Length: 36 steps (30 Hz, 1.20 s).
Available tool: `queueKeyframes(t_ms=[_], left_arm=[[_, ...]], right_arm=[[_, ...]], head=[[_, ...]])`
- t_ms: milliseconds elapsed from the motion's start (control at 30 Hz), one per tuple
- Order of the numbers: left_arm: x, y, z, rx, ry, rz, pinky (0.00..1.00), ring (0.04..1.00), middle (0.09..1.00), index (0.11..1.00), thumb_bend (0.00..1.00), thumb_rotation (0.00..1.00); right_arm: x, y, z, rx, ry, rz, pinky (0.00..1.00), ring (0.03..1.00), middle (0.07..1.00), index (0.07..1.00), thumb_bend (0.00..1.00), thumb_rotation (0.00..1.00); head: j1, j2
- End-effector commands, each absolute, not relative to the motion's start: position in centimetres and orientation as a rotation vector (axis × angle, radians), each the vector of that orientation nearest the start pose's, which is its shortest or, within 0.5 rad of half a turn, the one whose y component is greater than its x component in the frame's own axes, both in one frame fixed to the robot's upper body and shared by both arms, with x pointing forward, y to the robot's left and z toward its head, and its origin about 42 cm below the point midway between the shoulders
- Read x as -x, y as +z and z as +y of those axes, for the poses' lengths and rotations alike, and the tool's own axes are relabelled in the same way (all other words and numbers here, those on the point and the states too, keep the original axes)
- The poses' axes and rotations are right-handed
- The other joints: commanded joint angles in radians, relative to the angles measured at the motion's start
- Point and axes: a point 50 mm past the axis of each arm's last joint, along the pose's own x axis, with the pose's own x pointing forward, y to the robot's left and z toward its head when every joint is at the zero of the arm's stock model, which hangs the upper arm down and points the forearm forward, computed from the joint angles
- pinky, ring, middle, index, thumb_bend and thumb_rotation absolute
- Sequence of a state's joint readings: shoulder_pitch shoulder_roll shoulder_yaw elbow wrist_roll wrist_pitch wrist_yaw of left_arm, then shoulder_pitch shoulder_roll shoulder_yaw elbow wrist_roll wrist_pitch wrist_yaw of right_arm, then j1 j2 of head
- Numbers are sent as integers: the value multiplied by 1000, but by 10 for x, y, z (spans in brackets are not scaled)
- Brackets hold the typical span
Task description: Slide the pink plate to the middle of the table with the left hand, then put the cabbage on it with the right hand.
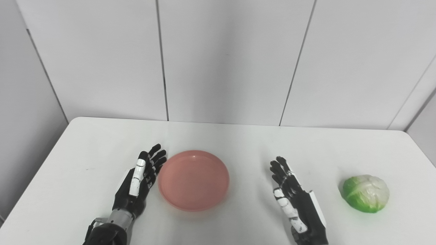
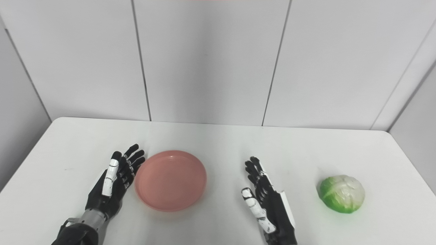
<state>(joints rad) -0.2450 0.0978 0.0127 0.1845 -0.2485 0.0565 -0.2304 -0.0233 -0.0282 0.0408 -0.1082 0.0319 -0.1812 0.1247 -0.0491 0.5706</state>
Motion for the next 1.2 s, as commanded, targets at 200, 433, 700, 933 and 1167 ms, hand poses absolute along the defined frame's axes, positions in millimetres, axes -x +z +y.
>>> queueKeyframes(t_ms=[200, 433, 700, 933, 1167], left_arm=[[-357, 124, 215, 142, -383, -55, 959, 924, 902, 882, 736, 968], [-349, 124, 201, 141, -423, -54, 949, 926, 916, 894, 745, 948], [-336, 128, 175, 177, -444, -63, 963, 961, 952, 934, 750, 962], [-326, 134, 151, 312, -417, -2, 986, 970, 960, 948, 751, 931], [-326, 137, 136, 306, -361, -3, 1000, 988, 985, 978, 727, 965]], right_arm=[[-295, 159, -183, 39, 151, -349, 969, 933, 937, 954, 706, 712], [-295, 162, -182, 49, 144, -348, 977, 935, 942, 959, 692, 714], [-295, 165, -191, 81, 113, -330, 997, 961, 948, 963, 704, 745], [-290, 166, -200, 64, 108, -337, 974, 944, 948, 966, 712, 754], [-291, 170, -212, 48, 72, -377, 998, 935, 940, 969, 701, 769]], head=[[-25, 7], [-26, 10], [-11, -10], [13, -51], [-7, -37]])
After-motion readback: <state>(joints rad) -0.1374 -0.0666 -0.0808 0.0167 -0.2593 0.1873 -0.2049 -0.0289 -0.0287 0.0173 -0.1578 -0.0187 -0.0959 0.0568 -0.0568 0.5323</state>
